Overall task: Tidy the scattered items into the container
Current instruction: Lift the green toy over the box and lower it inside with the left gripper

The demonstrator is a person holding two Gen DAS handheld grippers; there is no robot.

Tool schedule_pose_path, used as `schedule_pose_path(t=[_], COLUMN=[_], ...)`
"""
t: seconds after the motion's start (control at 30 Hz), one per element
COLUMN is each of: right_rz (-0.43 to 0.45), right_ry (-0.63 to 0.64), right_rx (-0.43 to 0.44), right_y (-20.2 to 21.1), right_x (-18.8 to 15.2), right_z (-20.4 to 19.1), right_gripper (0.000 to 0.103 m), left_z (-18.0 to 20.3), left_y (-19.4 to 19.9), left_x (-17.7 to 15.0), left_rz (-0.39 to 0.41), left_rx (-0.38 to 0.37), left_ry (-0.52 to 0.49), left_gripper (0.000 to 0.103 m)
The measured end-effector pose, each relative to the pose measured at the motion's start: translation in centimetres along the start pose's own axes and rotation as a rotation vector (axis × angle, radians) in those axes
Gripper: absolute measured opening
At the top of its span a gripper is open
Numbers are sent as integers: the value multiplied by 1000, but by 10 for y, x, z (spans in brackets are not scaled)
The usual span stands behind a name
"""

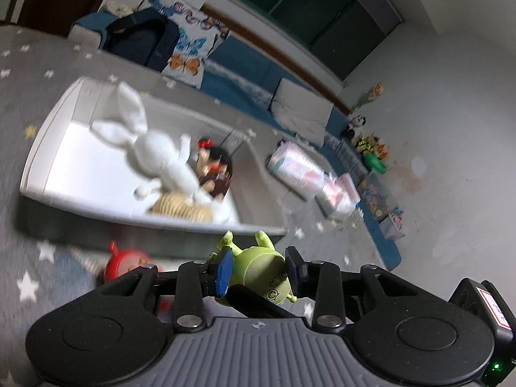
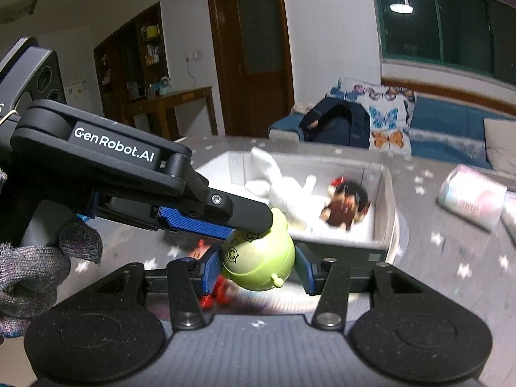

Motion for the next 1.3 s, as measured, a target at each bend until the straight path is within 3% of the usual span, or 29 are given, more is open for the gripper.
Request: schedule_pose_path(t=[0.23,0.5,0.87,1.3], right_rz=[18,-45,-151,-224], right_ry=[18,-32,-24,5], right_rx=[-23,-9,-7,-16], right_y=[-16,-55,-94,-108], right_x=[34,49,41,34], right_z=[20,52,68,71], right_gripper=[49,49,49,49], left_z=[-1,-19,-43,-47], left_y=[-16,-58,-93,-108], left_x=[40,67,68,66], left_rz=[29,-2,-56,-88], left_rx=[-29,-24,-7,21], left_ry=[15,48,90,73], left_gripper=[38,38,38,38])
Point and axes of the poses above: each gripper's, at about its wrist camera, not at the fingertips, and y roughly against the way its jaws point, z to its right, x to its top, the point moved 7 cm from there along -y, roughly the way its jaws point, and after that the axes turned 5 degrees about -z, right-handed, at the moved point
